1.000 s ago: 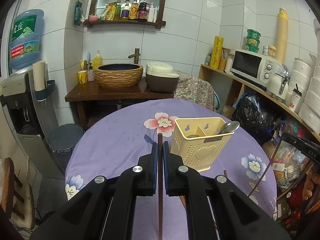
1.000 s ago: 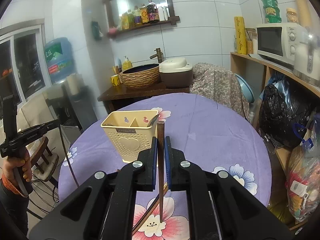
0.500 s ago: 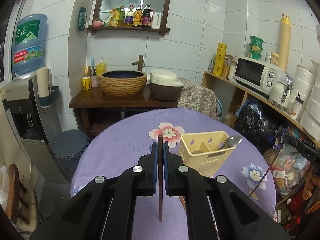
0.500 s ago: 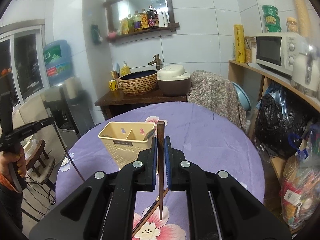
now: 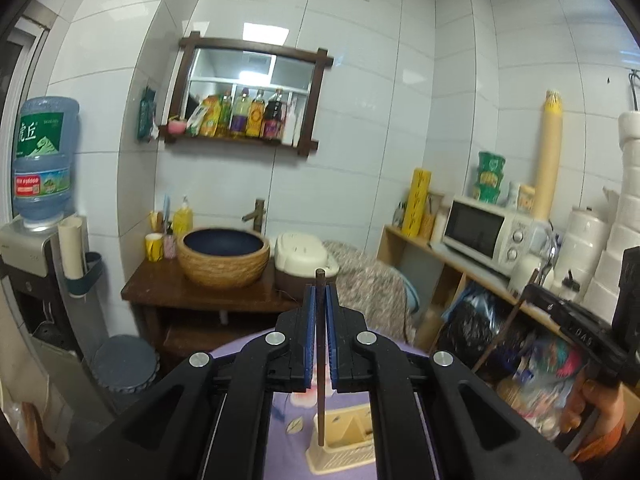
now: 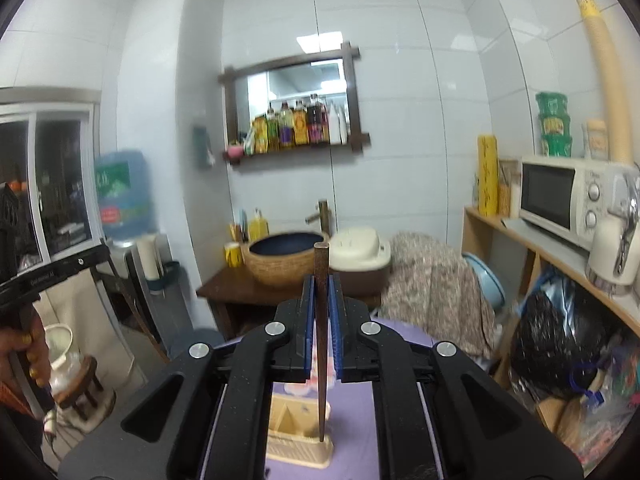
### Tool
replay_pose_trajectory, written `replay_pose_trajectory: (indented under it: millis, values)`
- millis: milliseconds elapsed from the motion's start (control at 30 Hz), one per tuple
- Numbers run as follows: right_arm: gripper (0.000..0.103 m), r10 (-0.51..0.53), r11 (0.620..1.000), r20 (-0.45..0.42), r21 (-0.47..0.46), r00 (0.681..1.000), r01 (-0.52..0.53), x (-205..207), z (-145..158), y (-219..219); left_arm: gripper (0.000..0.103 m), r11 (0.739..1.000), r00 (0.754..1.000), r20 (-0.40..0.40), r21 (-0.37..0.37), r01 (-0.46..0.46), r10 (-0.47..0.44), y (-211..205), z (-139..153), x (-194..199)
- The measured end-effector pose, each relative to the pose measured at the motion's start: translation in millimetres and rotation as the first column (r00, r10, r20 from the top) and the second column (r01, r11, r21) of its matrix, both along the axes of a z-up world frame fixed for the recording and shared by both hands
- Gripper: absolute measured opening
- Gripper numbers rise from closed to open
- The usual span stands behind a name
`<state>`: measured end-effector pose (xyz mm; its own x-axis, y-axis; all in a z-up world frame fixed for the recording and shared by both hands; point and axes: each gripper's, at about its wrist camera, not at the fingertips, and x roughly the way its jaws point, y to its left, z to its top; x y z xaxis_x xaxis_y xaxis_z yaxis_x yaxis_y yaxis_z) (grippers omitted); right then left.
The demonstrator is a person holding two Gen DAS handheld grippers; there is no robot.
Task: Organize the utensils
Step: 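Lower the held chopsticks over the cream holder with both tools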
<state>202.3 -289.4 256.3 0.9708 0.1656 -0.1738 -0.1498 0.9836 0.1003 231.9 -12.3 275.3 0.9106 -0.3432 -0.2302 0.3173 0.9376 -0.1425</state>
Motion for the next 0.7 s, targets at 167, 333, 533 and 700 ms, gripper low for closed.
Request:
replay_pose_trajectory:
  millis: [167, 333, 533, 700]
  values:
    - [0.008, -0.012, 1.000, 0.021, -0.028, 1.000, 0.013, 21.0, -13.4, 28.2, 0.007, 0.999, 1.000, 0.013, 0.052, -0.015, 0.015, -40.8, -15.0, 18.2]
    - [0.008, -0.011, 0.999, -0.051, -0.044, 0.999, 0.009, 46.6, -61.7, 44.5, 0.006, 0.999, 0.997, -0.083, 0.036, -0.004, 0.007, -51.5, -61.8, 40.1]
    - [0.008, -0.008, 1.000, -0.142, -0.015, 0.990, 0.006, 63.5, -113.8, 42.9, 0.006, 0.998, 0.988, -0.152, 0.057, -0.006, 0.015, -56.1, -107.9, 55.3]
    - [0.008, 0.005, 1.000, -0.199, 0.003, 0.980, -0.004, 71.7, -136.4, 41.6, 0.006, 0.996, 0.979, -0.201, 0.090, -0.008, 0.026, -61.4, -140.2, 64.5]
